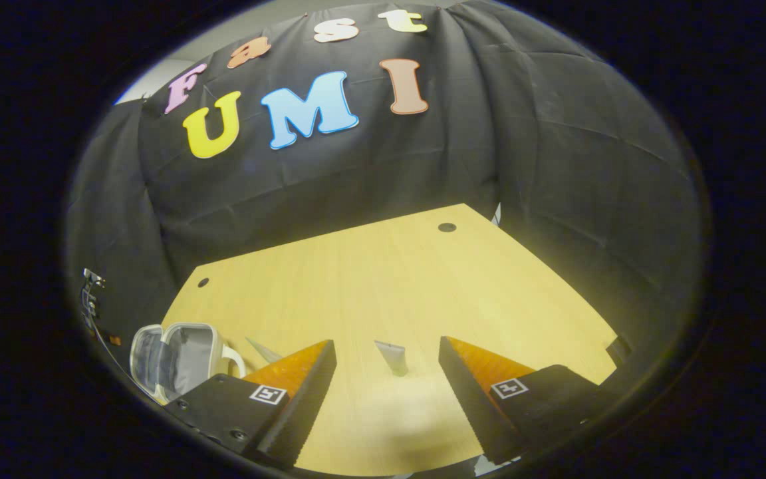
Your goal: First open the suitcase, pack the skin care products into it, and then close the suitcase.
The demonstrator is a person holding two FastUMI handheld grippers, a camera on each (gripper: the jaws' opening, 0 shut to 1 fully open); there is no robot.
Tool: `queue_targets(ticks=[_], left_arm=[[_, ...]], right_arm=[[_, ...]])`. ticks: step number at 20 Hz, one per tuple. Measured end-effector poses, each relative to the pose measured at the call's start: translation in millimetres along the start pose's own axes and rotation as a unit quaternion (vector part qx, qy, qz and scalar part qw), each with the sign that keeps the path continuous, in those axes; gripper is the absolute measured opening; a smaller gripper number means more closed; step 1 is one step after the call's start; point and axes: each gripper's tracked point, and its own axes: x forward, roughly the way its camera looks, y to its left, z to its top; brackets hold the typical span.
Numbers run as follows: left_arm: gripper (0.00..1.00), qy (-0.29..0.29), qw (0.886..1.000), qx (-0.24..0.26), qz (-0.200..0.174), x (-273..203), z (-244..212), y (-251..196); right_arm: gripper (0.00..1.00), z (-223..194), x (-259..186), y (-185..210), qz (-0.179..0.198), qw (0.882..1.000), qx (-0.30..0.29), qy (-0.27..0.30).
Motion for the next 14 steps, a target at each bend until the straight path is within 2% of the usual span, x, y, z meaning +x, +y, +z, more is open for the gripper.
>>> queue_targets(ticks=[4, 5, 6, 7, 9, 12, 14], left_arm=[[1.00, -0.109, 0.991, 0.015, 0.071, -48.6, 77.1, 41.5], [0.98, -0.146, 0.987, 0.005, 0.072, -69.1, 102.9, 42.1], [0.98, -0.185, 0.981, -0.012, 0.058, -95.9, 130.2, 33.6], [0.99, -0.225, 0.973, -0.031, 0.032, -122.6, 154.6, 16.4], [0.98, -0.290, 0.954, -0.068, -0.042, -180.0, 189.6, -38.2], [0.98, -0.357, 0.916, -0.096, -0.159, -267.0, 210.3, -156.7], [0.98, -0.376, 0.896, -0.081, -0.221, -313.3, 207.3, -247.6]], right_arm=[[0.95, -0.2, 7.5, 6.7, 0.008, 1.000, -0.009, 0.007], [0.95, 1.4, 9.1, 9.8, 0.011, 1.000, -0.014, 0.008], [0.95, 1.6, 10.3, 12.4, 0.013, 1.000, -0.019, 0.008], [0.95, 3.2, 12.0, 14.0, 0.015, 1.000, -0.026, 0.008], [0.95, 5.5, 14.0, 15.9, 0.019, 0.999, -0.037, 0.007], [0.95, 0.1, 14.1, 16.8, 0.030, 0.998, -0.047, 0.014], [0.95, -5.1, 11.8, 11.9, 0.033, 0.998, -0.049, 0.024]])
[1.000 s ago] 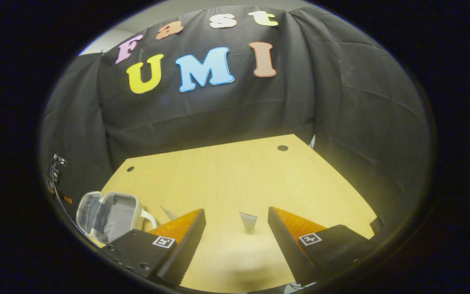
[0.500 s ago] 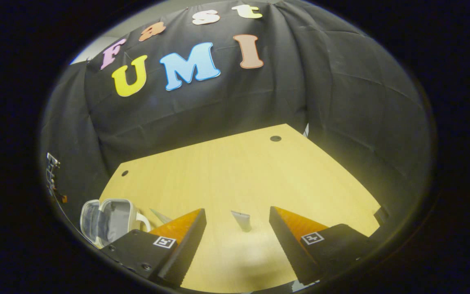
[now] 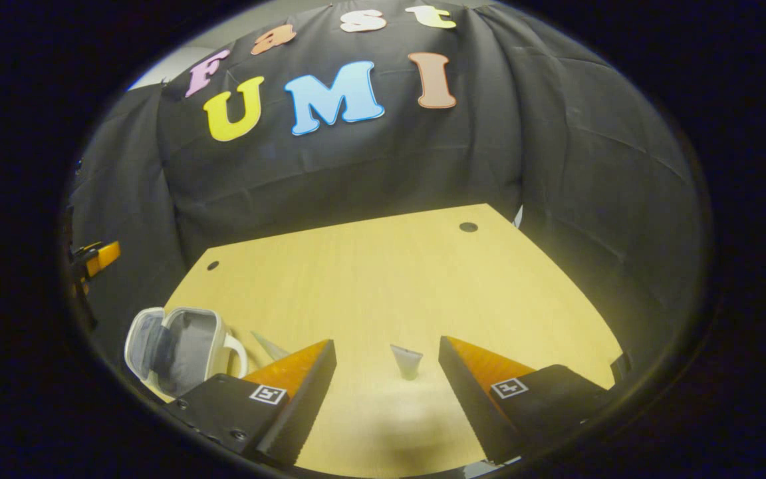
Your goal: First open the suitcase, pack the skin care products into it, and then close the suitcase.
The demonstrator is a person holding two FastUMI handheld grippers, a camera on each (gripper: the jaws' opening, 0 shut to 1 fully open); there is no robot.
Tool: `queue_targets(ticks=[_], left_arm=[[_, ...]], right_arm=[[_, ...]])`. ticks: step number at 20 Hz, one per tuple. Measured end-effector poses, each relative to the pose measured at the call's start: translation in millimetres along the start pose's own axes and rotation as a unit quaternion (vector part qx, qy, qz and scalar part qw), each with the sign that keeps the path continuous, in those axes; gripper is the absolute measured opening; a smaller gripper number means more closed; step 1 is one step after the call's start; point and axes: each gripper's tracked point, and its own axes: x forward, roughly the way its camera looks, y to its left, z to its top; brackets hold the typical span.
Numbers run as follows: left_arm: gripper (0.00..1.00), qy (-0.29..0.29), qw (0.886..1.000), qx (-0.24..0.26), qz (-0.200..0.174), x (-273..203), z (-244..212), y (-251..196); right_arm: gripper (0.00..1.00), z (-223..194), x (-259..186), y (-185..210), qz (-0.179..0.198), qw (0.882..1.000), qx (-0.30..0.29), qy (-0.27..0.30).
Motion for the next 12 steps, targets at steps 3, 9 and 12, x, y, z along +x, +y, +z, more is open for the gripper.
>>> queue_targets(ticks=[3, 9, 12], left_arm=[[0.99, 0.021, 0.993, 0.008, -0.116, -18.8, -47.2, -157.2], [0.99, 0.096, 0.967, 0.043, -0.232, -40.9, -156.7, -356.1], [0.99, 0.112, 0.970, 0.038, -0.212, -21.5, -175.7, -378.5]], right_arm=[[0.95, -4.5, -6.7, -18.8, -0.012, 1.000, -0.006, 0.009], [0.95, -23.6, -18.5, -67.5, -0.047, 0.998, 0.000, 0.044], [0.95, -31.0, -22.8, -83.5, -0.054, 0.997, -0.001, 0.058]])
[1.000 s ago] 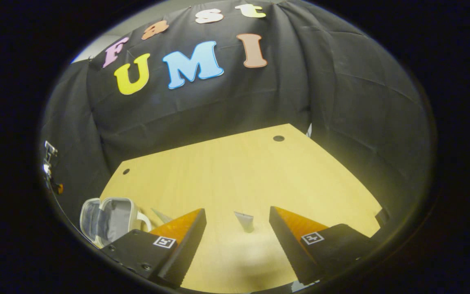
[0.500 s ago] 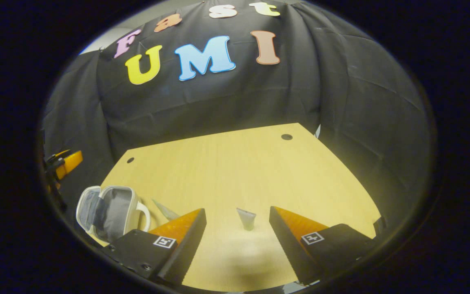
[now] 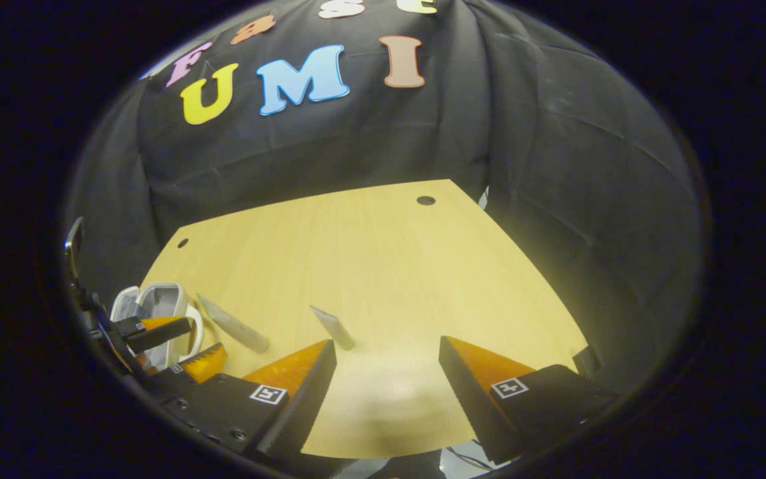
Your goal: First open the suitcase, pack the skin care products into it, and then close the suitcase.
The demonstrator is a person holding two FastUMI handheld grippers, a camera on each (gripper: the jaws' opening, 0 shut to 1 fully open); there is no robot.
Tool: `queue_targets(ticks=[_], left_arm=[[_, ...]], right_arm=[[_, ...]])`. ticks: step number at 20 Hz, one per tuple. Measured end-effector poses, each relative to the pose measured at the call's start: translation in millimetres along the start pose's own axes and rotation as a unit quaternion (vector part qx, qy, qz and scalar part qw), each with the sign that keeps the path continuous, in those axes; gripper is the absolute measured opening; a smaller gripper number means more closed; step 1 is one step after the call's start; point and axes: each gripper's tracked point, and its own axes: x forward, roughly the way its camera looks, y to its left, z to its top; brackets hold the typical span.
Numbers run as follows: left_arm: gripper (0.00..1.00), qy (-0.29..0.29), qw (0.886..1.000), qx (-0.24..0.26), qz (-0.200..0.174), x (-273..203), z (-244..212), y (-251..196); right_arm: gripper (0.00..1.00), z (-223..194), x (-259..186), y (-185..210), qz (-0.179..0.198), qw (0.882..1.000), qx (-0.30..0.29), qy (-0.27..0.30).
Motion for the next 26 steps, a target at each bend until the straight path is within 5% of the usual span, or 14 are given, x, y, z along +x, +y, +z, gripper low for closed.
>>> queue_targets(ticks=[6, 10, 12, 13, 16, 20, 26], left_arm=[[1.00, 0.006, 0.992, -0.066, 0.105, 81.0, -5.6, 20.0], [0.99, -0.002, 0.991, -0.061, 0.119, 120.9, 11.9, 18.7], [0.62, -0.006, 0.990, -0.051, 0.131, 129.2, 16.4, 20.2], [0.59, -0.003, 0.990, -0.052, 0.131, 130.9, 15.2, 20.4], [0.47, 0.005, 0.989, -0.071, 0.129, 121.6, 9.5, 24.2], [0.47, 0.012, 0.981, -0.133, 0.141, 87.4, 10.5, 42.5], [0.47, -0.016, 0.965, -0.195, 0.177, -5.5, 48.0, 86.4]], right_arm=[[0.95, -15.3, -4.1, -21.7, 0.000, 0.999, -0.025, 0.036], [0.96, -28.9, -8.0, -39.9, -0.004, 0.996, -0.062, 0.063], [0.96, -30.8, -2.9, -34.7, 0.015, 0.996, -0.062, 0.069], [0.96, -32.0, 1.3, -26.5, 0.028, 0.995, -0.066, 0.073], [0.93, -37.3, 21.5, 7.8, 0.076, 0.989, -0.097, 0.076], [0.82, -37.7, 65.6, 51.9, 0.119, 0.982, -0.127, 0.075], [0.82, -30.5, 128.3, 83.5, 0.118, 0.988, -0.082, 0.060]])
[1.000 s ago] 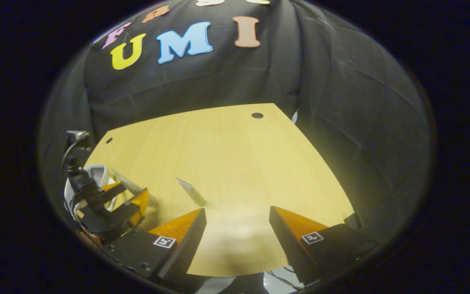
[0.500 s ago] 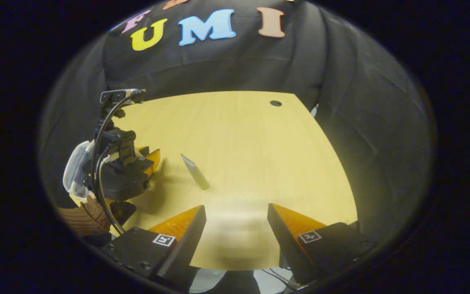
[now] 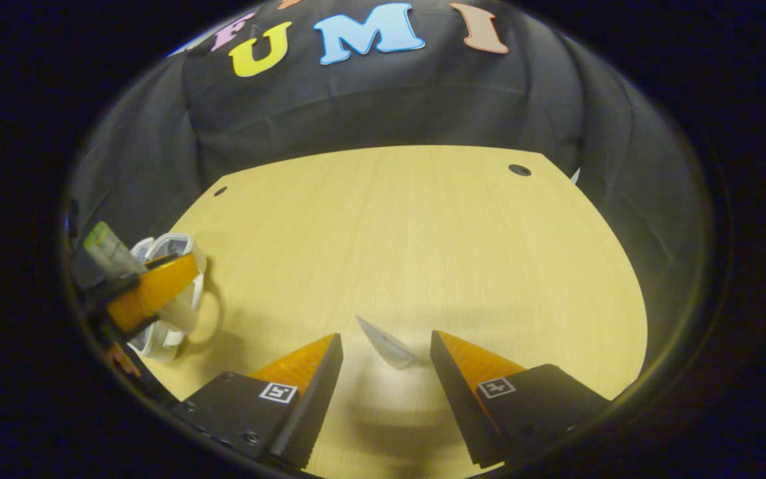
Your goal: First open the suitcase, pack the skin care products into it, and then close the suitcase.
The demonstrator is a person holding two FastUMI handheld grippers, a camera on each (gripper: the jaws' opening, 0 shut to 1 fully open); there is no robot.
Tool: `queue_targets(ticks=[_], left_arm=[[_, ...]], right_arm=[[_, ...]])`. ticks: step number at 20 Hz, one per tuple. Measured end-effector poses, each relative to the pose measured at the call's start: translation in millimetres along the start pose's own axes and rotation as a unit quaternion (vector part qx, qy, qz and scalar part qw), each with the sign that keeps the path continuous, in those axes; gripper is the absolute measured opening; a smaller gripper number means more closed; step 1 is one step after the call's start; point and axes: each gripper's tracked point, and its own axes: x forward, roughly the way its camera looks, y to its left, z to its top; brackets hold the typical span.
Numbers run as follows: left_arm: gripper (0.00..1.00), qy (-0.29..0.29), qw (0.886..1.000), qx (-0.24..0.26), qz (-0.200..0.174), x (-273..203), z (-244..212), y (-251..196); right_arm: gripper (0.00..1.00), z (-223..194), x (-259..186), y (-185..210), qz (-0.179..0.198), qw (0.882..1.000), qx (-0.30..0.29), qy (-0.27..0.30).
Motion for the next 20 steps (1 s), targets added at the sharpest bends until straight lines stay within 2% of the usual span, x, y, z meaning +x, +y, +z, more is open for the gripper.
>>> queue_targets(ticks=[1, 2, 3, 5, 6, 8, 10, 13, 15, 16, 20], left_arm=[[0.47, -0.003, 1.000, -0.001, 0.010, -11.1, 8.3, 13.8], [0.47, -0.005, 1.000, 0.000, 0.021, -23.2, 15.2, 27.5], [0.47, -0.004, 0.999, 0.000, 0.034, -33.0, 21.3, 41.9], [0.46, -0.004, 0.998, -0.002, 0.055, -48.1, 29.1, 71.2], [0.46, -0.004, 0.998, -0.003, 0.066, -55.3, 32.5, 86.4], [0.46, -0.001, 0.996, -0.006, 0.087, -69.0, 33.0, 123.2], [0.46, 0.012, 0.994, -0.011, 0.104, -77.8, 23.9, 161.0], [0.46, 0.036, 0.992, -0.016, 0.120, -82.9, 0.9, 212.5], [0.46, 0.064, 0.991, -0.024, 0.119, -79.3, -15.8, 234.2], [0.46, 0.080, 0.990, -0.028, 0.114, -75.0, -20.8, 240.8], [0.46, 0.178, 0.982, -0.053, 0.041, -56.3, -52.9, 243.6]], right_arm=[[0.83, -0.2, 10.5, 0.9, 0.000, 1.000, -0.003, -0.002], [0.77, -2.1, 21.6, 0.1, -0.003, 1.000, -0.005, -0.005], [0.81, -3.6, 33.4, -2.8, -0.011, 1.000, -0.002, -0.009], [0.73, -9.8, 51.1, -6.0, -0.018, 1.000, 0.020, -0.003], [0.59, 3.0, 56.5, -11.6, -0.035, 0.999, 0.025, -0.030], [0.30, 4.3, 57.2, -7.2, -0.037, 0.998, 0.049, -0.032], [0.25, 4.7, 56.2, 1.1, -0.026, 0.996, 0.077, -0.021], [0.24, 27.4, 35.9, 44.1, 0.017, 0.990, 0.134, -0.031], [0.21, 46.3, 17.3, 95.0, 0.066, 0.986, 0.149, -0.032], [0.24, 52.5, 8.1, 124.2, 0.091, 0.984, 0.151, -0.025], [0.24, 69.6, -30.1, 254.5, 0.201, 0.971, 0.123, 0.035]])
